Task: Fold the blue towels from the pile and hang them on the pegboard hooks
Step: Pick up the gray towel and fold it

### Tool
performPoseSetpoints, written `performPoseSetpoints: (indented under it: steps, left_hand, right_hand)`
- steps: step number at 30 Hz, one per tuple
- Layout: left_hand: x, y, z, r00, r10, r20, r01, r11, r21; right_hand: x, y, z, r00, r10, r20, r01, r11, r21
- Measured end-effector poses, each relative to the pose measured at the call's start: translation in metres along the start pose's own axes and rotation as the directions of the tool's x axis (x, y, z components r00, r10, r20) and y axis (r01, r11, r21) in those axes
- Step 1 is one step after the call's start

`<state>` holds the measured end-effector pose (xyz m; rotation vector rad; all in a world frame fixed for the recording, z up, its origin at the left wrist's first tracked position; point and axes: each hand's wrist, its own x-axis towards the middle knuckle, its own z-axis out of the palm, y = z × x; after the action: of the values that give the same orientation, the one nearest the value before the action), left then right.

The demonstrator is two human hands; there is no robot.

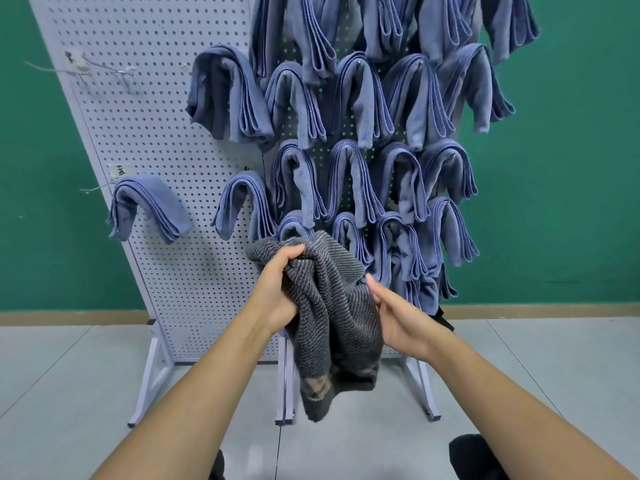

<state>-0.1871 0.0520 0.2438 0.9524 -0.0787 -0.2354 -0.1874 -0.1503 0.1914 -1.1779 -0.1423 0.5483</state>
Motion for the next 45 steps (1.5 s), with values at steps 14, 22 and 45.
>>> performPoseSetpoints:
  steps: [14, 22, 45]
  left_hand:
    - [-0.009, 0.009, 0.0, 1.0, -0.024, 0.01, 0.023, 0.991, 0.134]
    - [0.013, 0.016, -0.049, 0.907, -0.052, -0.418, 0.178, 0.947, 0.268]
    - [0.018, 0.026, -0.089, 0.881, 0.035, -0.473, 0.11, 0.955, 0.275]
  right_hand:
    - [-0.01, -0.027, -0.009, 0.981, -0.087, -0.173, 0.106, 0.989, 0.103]
    - [-0.017, -0.038, -0.033, 0.889, -0.207, -0.409, 0.275, 0.955, 0.114]
    - [-0.024, -0.034, -0.069, 0.817, -0.226, -0.531, 0.262, 0.965, -0.008]
